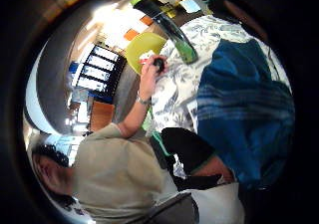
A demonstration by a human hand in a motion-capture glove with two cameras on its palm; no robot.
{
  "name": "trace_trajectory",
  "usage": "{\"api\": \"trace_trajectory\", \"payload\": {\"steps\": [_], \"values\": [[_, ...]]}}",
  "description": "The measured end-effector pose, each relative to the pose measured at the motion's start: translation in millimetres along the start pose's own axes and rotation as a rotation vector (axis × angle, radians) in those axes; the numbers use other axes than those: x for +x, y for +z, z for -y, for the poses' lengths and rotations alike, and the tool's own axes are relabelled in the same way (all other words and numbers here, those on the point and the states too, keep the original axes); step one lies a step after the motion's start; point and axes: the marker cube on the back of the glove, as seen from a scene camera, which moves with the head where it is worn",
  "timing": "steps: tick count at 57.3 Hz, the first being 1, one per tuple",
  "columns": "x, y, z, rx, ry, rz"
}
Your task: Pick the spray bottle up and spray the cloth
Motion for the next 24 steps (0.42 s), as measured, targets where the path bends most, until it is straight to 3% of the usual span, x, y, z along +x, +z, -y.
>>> {"api": "trace_trajectory", "payload": {"steps": [9,24], "values": [[-9.9,-9.2,-43.3,-0.002,-0.038,-0.045],[-20.8,-19.7,-77.3,0.098,0.025,-0.027]]}}
